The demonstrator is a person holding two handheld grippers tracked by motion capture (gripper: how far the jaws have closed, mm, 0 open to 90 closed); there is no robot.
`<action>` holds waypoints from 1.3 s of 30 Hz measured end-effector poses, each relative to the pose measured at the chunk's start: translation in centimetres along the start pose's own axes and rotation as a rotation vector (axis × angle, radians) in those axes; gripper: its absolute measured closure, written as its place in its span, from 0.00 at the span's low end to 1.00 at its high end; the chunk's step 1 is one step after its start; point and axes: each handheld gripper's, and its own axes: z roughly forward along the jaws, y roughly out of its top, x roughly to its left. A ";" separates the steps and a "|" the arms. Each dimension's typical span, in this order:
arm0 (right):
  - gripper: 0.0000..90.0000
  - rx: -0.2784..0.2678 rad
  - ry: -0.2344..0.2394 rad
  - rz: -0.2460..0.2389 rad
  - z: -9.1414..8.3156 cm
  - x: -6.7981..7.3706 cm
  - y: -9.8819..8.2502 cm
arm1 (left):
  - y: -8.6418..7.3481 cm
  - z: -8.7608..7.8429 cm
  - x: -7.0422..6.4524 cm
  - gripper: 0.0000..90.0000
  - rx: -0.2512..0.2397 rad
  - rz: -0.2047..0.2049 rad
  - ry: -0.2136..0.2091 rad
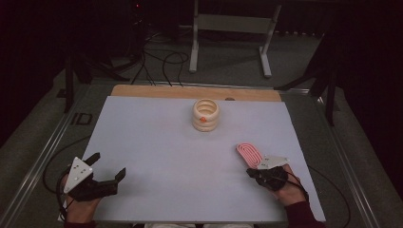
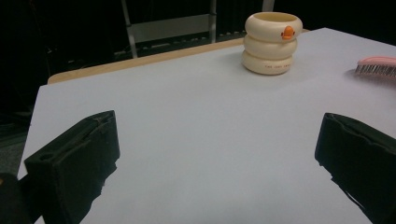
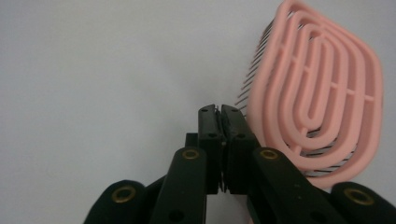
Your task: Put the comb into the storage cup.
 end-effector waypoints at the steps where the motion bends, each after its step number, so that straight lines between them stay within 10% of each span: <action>1: 0.96 -0.003 0.001 0.002 0.0 0.0 0.0 | 0.0 0.0 0.0 0.01 0.000 0.000 0.000; 17: 0.48 -0.218 0.025 0.140 -3.0 0.3 1.3 | 0.0 -0.2 0.1 0.00 -0.013 -0.004 0.001; 26: 0.19 -0.345 -0.060 0.222 -5.5 1.2 1.4 | 0.1 -0.4 0.1 0.00 -0.022 -0.011 0.002; 39: 0.17 -0.468 -0.171 0.254 -8.4 1.6 -0.5 | 0.1 -0.5 0.3 0.00 -0.031 -0.022 0.002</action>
